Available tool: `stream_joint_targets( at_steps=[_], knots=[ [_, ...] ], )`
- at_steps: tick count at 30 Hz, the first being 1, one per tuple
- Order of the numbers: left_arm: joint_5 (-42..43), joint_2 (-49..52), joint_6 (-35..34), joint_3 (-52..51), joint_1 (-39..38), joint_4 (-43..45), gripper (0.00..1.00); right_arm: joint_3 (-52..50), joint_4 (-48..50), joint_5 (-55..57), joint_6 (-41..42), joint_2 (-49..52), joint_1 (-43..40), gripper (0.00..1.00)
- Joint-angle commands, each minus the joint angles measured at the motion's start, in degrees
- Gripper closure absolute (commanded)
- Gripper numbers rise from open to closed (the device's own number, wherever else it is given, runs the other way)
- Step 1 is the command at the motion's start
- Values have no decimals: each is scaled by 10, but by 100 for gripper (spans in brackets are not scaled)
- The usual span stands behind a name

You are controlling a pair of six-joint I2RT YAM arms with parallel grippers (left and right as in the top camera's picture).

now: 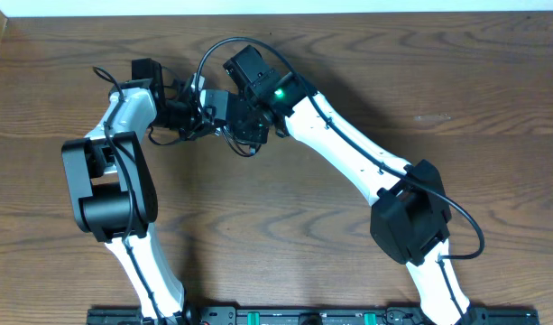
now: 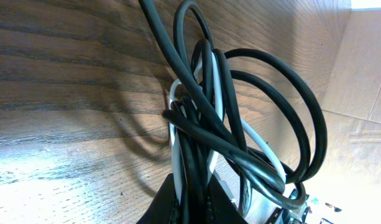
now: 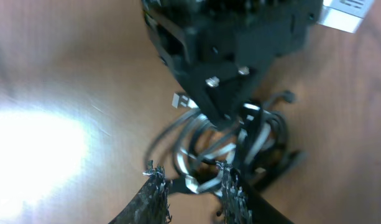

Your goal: Untangle cables

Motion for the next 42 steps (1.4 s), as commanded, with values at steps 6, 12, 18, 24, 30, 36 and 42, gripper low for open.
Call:
stream_joint_targets(
  at_steps=[6, 12, 18, 24, 30, 36, 42],
  knots=[
    [14, -2, 12, -2, 1, 0, 93, -15, 18, 57, -70, -7, -6, 70],
    [33, -2, 12, -2, 1, 0, 93, -34, 45, 35, -71, -3, -2, 68],
    [40, -2, 12, -2, 1, 0, 93, -34, 45, 21, -71, 10, -3, 68],
    [42, -2, 12, -2, 1, 0, 93, -34, 51, 26, -81, 38, -4, 69],
    [42, -2, 12, -2, 1, 0, 93, -34, 61, 30, -81, 56, -7, 76],
    [42, -2, 12, -2, 1, 0, 92, -34, 65, 30, -79, 56, -11, 99],
    [42, -2, 12, -2, 1, 0, 92, -31, 90, 23, 44, 18, -19, 99]
  ],
)
